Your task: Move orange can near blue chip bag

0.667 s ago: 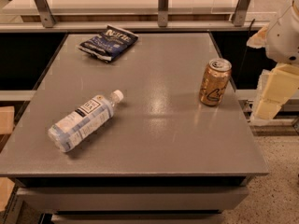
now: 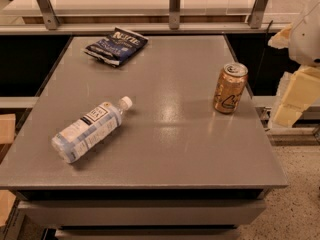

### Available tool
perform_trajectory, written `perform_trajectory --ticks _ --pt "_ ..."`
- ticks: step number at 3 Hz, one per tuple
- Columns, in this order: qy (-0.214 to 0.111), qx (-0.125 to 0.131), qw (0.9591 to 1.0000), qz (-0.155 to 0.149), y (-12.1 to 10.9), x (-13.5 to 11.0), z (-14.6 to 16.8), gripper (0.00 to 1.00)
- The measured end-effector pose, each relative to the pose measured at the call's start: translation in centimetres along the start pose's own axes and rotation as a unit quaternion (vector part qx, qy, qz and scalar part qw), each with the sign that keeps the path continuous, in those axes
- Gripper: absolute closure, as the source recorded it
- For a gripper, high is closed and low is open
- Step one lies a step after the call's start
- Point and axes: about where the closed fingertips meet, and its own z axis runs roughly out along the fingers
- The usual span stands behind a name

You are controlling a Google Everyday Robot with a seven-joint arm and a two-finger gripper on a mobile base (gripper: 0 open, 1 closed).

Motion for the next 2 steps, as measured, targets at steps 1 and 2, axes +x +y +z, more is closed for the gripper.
perform_trajectory --ticks 1,2 --pt "-0.018 0.015 0.9996 0.017 -0.68 0.19 -0.54 0.0" --pt "-0.037 0.025 0.9984 0.035 -1.46 0.62 -0.77 0.0"
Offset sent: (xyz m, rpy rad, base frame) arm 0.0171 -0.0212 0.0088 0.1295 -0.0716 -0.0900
